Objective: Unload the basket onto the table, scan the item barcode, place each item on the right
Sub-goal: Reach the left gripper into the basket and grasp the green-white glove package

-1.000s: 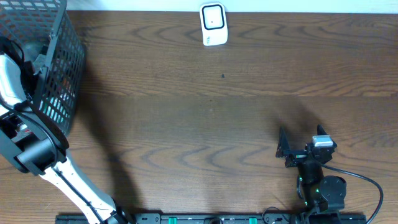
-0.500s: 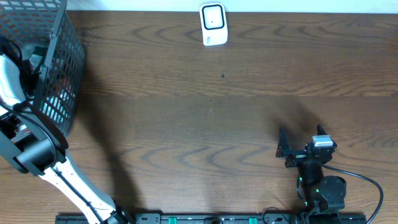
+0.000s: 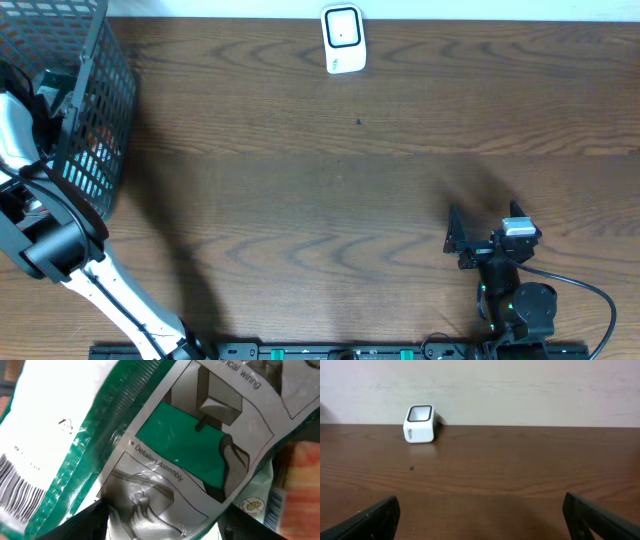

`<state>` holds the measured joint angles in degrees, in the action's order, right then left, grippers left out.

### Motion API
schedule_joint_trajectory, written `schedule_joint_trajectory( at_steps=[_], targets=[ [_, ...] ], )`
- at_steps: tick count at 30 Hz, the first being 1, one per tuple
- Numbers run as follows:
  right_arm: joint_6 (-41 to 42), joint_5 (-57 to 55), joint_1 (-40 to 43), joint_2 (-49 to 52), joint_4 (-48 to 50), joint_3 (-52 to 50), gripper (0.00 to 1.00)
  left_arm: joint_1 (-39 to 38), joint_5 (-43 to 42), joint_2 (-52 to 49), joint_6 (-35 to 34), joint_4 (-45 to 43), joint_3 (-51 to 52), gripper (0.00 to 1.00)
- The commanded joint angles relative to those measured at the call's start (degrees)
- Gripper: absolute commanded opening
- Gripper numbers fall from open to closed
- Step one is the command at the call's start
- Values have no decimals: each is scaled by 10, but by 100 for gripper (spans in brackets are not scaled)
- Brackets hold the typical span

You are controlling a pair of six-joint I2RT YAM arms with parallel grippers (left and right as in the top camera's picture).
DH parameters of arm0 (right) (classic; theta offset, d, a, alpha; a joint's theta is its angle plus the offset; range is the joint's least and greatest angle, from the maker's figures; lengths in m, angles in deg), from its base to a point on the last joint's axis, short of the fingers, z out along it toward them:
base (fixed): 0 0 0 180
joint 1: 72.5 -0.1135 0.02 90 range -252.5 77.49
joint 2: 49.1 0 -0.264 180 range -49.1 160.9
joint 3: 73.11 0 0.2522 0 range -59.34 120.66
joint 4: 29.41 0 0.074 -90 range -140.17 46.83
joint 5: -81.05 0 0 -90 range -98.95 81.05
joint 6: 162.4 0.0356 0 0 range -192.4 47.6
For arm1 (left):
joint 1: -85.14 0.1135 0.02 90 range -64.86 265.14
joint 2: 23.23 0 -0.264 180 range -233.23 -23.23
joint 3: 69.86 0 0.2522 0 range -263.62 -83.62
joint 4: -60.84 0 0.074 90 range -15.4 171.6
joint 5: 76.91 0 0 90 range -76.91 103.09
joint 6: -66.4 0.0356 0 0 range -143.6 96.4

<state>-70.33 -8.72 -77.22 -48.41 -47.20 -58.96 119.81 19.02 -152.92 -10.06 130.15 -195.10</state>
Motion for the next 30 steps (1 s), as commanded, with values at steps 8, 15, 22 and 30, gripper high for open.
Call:
schedule_joint_trajectory(
  at_steps=[8, 15, 22, 30],
  targets=[
    [-9, 1, 5, -3, -2, -1, 99, 5, 54, -12, -1, -32, 18, 42],
    [-9, 1, 5, -3, -2, -1, 99, 4, 52, -1, -3, -47, 12, 7],
    [-9, 1, 5, -3, -2, -1, 99, -1, 52, 87, -41, -77, -3, 7],
    [-9, 1, 5, -3, -2, -1, 99, -17, 53, 200, -53, -105, -3, 7]
  ],
)
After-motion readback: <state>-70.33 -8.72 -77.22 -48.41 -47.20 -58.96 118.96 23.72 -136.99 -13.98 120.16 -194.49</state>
